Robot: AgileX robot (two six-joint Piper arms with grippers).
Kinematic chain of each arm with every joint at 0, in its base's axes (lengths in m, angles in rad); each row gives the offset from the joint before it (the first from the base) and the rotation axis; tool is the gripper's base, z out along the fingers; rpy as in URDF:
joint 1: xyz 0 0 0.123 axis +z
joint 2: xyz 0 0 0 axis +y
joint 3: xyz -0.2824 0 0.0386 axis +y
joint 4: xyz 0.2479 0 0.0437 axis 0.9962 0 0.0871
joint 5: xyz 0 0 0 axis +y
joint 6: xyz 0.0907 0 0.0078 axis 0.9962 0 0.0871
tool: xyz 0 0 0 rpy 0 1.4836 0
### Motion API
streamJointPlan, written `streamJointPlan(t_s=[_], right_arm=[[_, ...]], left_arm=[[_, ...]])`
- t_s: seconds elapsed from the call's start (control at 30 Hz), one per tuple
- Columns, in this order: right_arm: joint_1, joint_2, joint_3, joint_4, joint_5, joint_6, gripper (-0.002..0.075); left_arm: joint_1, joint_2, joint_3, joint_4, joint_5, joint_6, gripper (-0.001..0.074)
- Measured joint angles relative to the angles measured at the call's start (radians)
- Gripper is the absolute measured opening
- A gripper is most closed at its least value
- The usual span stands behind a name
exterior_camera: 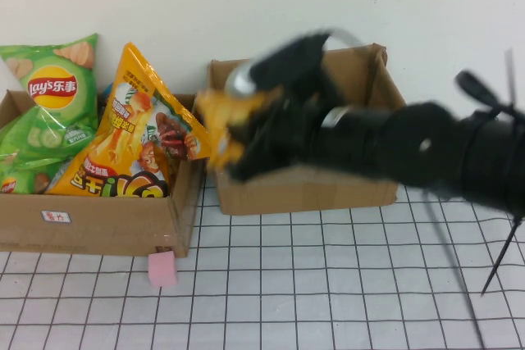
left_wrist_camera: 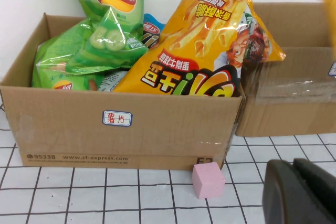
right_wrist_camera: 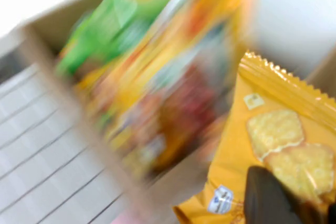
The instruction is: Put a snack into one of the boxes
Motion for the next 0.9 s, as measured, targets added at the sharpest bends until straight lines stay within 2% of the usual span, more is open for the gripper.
streamJointPlan(t_s=[0.17, 0.23, 0.37, 0.47, 0.57, 0.63, 0.67, 0.8, 0.9], right_arm=[[-0.105, 0.027, -0.094, 0.016, -0.039, -0.042, 0.0185], [-0.152, 0.071, -0.163, 0.02, -0.022, -0.045, 0.0209], [-0.224, 0.19, -0.286, 0.025, 0.001, -0.047, 0.0339], [-0.262, 0.273, -0.359, 0.043, 0.087, -0.048, 0.0446], [-0.287, 0.31, -0.399, 0.099, 0.22, -0.047, 0.047], [-0.297, 0.302, -0.413, 0.15, 0.303, -0.045, 0.0424], [-0.299, 0.292, -0.419, 0.164, 0.332, -0.045, 0.0374], [-0.301, 0.198, -0.421, 0.195, 0.385, -0.047, 0.011], [-0.302, 0.091, -0.402, 0.195, 0.398, -0.069, 0.0033]], left_arm=[[0.0, 0.0, 0.0, 0.0, 0.0, 0.0, -0.0001], [0.0, 0.0, 0.0, 0.0, 0.0, 0.0, -0.0001], [0.0, 0.0, 0.0, 0.0, 0.0, 0.0, -0.0001], [0.0, 0.0, 0.0, 0.0, 0.0, 0.0, -0.0001], [0.0, 0.0, 0.0, 0.0, 0.0, 0.0, -0.0001], [0.0, 0.0, 0.0, 0.0, 0.0, 0.0, -0.0001], [0.0, 0.0, 0.0, 0.0, 0.0, 0.0, -0.0001], [0.0, 0.0, 0.0, 0.0, 0.0, 0.0, -0.0001], [0.0, 0.0, 0.0, 0.0, 0.0, 0.0, -0.0001]])
